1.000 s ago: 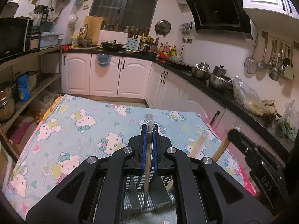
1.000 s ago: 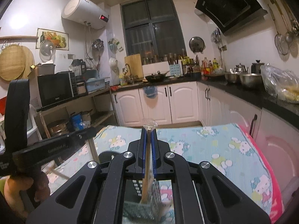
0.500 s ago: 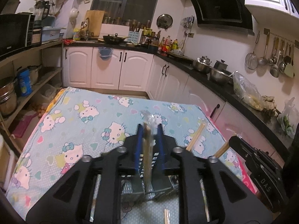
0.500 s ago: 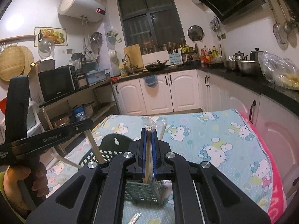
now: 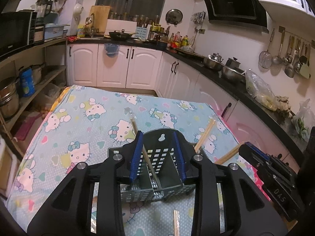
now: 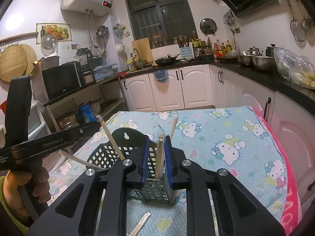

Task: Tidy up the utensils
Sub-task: 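Lower both held chopsticks into the caddy slots and open both tools, then withdraw both open tools from the caddy toward the chopsticks on the cloth, then close the left tool on a wrapped chopstick while the right tool grasps another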

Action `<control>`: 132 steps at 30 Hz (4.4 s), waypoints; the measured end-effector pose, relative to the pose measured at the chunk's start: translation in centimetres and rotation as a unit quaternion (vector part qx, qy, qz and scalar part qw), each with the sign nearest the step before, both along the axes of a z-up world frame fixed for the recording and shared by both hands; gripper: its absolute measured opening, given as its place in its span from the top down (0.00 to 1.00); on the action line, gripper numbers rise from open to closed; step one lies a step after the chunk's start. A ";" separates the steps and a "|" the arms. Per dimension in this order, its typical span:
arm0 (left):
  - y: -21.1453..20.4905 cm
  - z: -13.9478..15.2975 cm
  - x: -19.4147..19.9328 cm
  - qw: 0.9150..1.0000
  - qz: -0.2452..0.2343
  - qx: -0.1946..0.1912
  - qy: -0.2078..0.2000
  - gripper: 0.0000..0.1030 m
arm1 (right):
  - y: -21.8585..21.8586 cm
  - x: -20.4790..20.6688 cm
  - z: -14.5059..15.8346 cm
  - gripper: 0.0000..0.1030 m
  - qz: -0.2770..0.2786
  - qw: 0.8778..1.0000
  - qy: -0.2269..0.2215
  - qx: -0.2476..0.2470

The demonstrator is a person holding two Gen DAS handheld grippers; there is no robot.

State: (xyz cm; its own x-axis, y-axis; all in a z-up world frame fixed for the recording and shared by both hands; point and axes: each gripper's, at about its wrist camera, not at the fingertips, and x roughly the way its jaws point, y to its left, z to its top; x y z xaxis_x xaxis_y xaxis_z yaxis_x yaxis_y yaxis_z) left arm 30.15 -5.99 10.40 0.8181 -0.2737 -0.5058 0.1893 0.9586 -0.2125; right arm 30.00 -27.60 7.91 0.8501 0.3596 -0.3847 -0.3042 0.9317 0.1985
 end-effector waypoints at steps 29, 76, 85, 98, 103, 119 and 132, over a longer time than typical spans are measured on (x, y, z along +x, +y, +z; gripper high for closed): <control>2.0 -0.4 -6.2 1.000 0.000 -0.014 0.014 0.12 | -1.3 -5.0 -0.6 0.43 -0.004 1.000 0.013 -0.001; 10.2 -7.9 -12.0 0.993 0.057 -0.038 0.092 0.11 | 4.3 -8.8 -5.4 0.37 0.040 0.995 0.082 -0.045; 11.7 -10.5 -11.8 0.989 0.056 -0.059 0.126 0.19 | 6.4 -8.2 -7.2 0.37 0.047 0.990 0.110 -0.072; 13.1 -14.2 -9.7 0.978 0.045 -0.099 0.180 0.69 | 7.4 -5.3 -10.5 0.50 0.019 0.981 0.167 -0.102; 13.1 -15.3 -8.5 0.972 0.039 -0.116 0.199 0.77 | 7.0 -3.3 -11.9 0.59 0.004 0.975 0.199 -0.095; 14.3 -16.6 -4.9 0.959 0.039 -0.172 0.222 0.79 | 7.3 1.3 -14.5 0.71 -0.007 0.964 0.256 -0.063; 14.8 -16.8 -2.6 0.956 0.045 -0.181 0.227 0.87 | 6.5 2.6 -14.8 0.86 -0.011 0.965 0.255 -0.058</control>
